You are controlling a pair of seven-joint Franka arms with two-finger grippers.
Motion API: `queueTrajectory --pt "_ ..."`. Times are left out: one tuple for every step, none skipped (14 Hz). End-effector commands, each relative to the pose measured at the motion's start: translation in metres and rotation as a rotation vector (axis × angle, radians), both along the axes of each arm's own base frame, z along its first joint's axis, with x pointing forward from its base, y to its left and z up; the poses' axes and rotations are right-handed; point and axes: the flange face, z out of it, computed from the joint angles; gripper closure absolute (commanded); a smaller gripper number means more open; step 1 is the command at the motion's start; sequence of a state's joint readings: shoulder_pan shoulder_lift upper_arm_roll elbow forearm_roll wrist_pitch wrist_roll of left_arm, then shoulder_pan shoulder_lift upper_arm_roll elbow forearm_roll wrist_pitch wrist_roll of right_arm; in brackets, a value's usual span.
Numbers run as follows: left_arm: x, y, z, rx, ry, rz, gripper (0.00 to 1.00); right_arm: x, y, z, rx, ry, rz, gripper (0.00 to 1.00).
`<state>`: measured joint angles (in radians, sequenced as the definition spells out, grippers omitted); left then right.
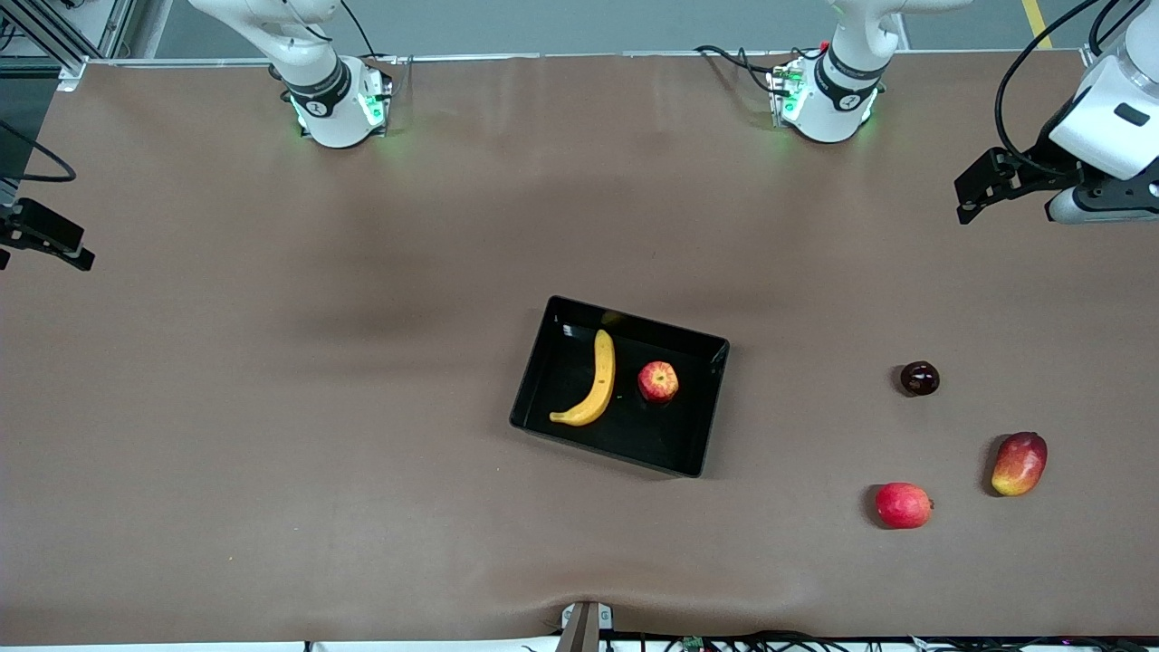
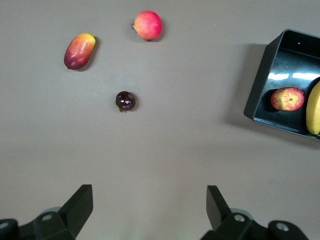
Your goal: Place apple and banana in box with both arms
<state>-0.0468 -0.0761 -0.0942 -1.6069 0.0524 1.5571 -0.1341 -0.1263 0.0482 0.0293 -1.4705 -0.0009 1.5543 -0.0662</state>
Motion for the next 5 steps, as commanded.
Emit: queueTrajectory --pt "-0.0037 0.003 0.0048 -0.018 -0.005 -0.014 0.0 -0.0112 -0.0013 0.0074 0.024 0.021 -0.016 0.0" --pt "-0.0037 0.003 0.0041 -0.018 -0.004 -0.012 0.0 -0.015 0.001 0.0116 0.024 0.023 -0.013 0.0" --pt "-0.0033 0.0029 0.004 -0.018 -0.004 -0.009 0.0 -0.0167 0.0012 0.0127 0.024 0.026 -0.013 0.0" --pt "-0.0031 0.0037 0.004 -0.018 -0.004 -0.005 0.0 -0.0166 0.002 0.0127 0.024 0.026 -0.012 0.0" --pt "-0.0028 0.0029 0.0032 -0.018 -0.003 -0.002 0.0 -0.0167 0.0012 0.0127 0.024 0.026 -0.013 0.0"
